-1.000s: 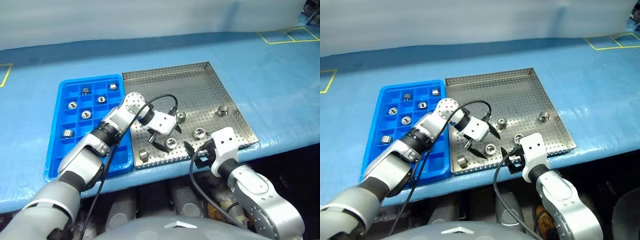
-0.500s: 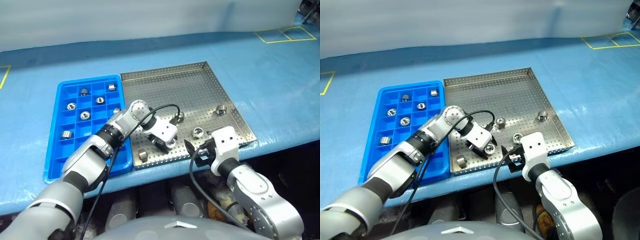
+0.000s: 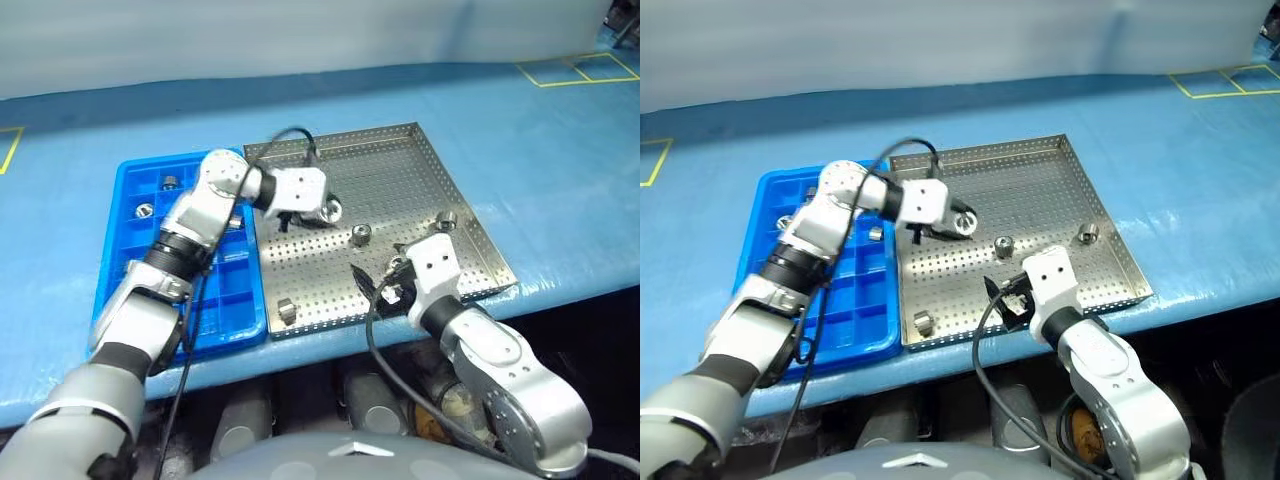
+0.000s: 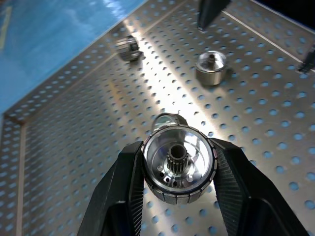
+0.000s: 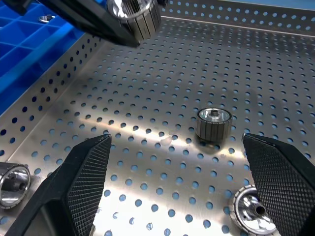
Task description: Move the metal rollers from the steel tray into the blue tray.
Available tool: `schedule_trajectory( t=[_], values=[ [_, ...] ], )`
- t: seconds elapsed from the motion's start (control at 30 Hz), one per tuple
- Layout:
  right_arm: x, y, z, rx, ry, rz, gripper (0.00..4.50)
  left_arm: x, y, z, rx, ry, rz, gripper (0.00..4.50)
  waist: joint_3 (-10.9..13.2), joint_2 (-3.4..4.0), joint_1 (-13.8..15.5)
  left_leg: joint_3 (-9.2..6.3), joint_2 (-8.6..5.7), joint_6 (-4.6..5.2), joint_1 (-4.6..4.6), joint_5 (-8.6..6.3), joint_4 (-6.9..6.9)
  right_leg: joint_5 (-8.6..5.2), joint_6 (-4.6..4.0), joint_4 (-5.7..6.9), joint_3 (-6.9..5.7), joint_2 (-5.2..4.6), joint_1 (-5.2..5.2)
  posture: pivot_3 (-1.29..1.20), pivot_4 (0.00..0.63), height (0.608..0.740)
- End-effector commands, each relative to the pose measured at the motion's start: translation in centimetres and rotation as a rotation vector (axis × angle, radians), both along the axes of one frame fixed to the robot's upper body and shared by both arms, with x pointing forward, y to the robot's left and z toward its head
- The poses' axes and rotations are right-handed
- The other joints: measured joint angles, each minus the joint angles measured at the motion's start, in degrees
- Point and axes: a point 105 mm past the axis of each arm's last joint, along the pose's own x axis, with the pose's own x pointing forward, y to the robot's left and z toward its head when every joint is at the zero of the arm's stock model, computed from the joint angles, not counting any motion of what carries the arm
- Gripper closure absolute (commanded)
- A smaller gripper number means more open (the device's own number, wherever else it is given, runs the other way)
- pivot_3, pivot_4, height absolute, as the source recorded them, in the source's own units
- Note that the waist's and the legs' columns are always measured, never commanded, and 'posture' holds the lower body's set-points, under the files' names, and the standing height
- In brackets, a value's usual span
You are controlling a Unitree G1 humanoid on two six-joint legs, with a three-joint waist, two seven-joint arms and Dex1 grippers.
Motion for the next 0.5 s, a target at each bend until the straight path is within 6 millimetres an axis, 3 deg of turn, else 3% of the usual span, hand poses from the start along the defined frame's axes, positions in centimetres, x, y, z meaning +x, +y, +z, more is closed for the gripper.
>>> schedule_trajectory(
  t=[0.03, 0.27, 0.5],
  values=[
    [0.8, 2.0, 0.9, 0.044, -0.040, 0.065, 0.00, -0.6, 3.8, 1.6, -0.065, -0.035, 0.182, 2.79, 0.00, 0.01, 0.55, -0.02, 0.00, 0.00, 0.01, 0.00, -0.02, -0.01, -0.02, 0.01, -0.02, 0.00, 0.00, -0.04, 0.150, 0.740],
    [1.4, 5.9, 0.7, 0.079, -0.029, 0.210, 0.00, -3.8, 10.4, 0.5, -0.092, -0.004, 0.529, 2.79, 0.07, -0.02, 4.47, -0.14, -0.05, -0.05, -0.02, 0.01, -0.09, -0.04, -0.13, -0.02, -0.13, -0.07, -0.02, 0.06, 0.150, 0.740],
    [1.4, 6.8, 0.3, 0.083, -0.015, 0.272, 0.00, -6.4, 13.5, -2.1, -0.054, 0.055, 0.749, 2.79, 0.07, -0.04, 7.67, -0.31, -0.06, -0.13, 0.00, 0.03, -0.06, -0.05, -0.14, -0.12, -0.31, -0.08, 0.01, 0.12, 0.150, 0.740]
  ],
)
